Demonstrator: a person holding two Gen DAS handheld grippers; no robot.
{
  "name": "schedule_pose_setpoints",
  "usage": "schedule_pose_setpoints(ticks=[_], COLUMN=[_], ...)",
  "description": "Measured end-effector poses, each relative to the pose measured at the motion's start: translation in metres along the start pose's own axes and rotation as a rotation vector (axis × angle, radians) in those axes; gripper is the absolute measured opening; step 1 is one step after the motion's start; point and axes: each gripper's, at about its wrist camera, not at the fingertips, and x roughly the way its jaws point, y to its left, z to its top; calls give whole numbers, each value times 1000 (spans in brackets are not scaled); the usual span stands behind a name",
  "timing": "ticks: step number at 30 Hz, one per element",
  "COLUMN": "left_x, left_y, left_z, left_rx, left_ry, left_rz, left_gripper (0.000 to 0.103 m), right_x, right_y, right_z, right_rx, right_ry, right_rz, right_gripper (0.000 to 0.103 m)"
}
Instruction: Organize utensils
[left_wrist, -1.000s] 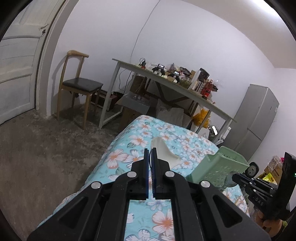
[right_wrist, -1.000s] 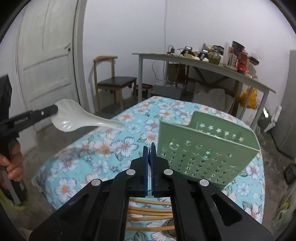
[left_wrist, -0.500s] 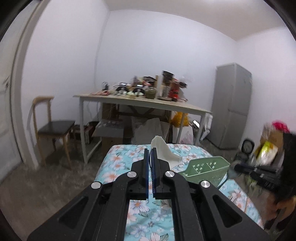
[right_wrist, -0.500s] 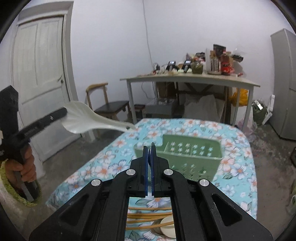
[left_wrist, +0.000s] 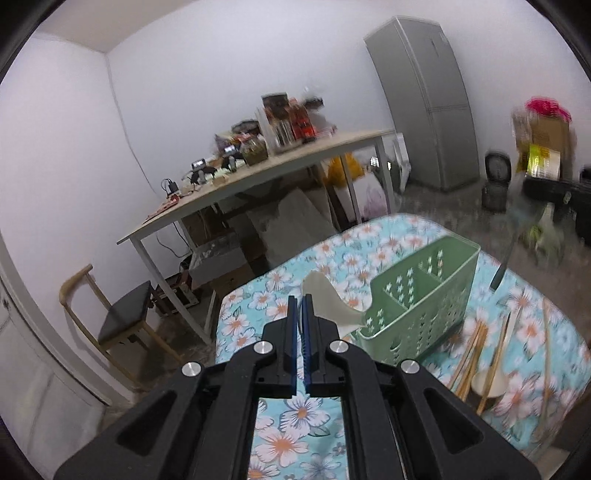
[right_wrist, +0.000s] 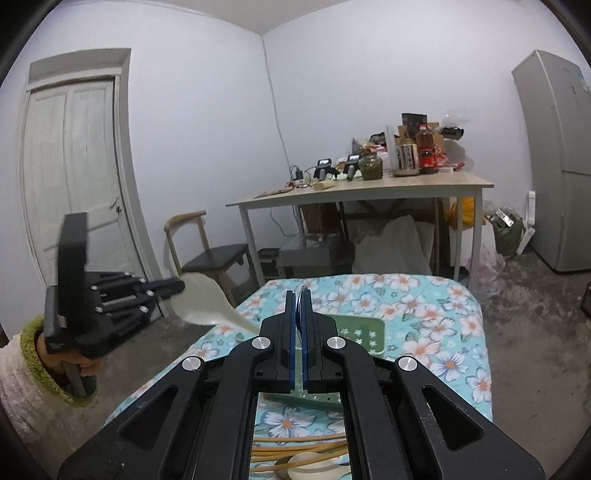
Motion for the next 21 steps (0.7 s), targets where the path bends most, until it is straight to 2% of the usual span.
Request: schedule_pose_setpoints(ticks=[6,10,14,18,21], left_x=[31,55,76,81,78], left_y=[-17,-24,-26,-17,-12], left_z=[9,11,14,19,21], left_rx=[81,72,3,-117,-181], left_ry=[88,143,189,158,125], left_rz=[-3,-37,-86,-172,-207], left_gripper=[2,2,4,7,10], right_x=[-8,-10,-10,-10,-12], right_y=[-14,-22,-25,-30,-34], right_z=[8,14,20,28,36], right_rx=[22,29,28,31,36], right_ry=[-34,-50,-68,-84,-103], right_rz=[11,24,40,54,67], right_gripper=[1,1,1,1,1])
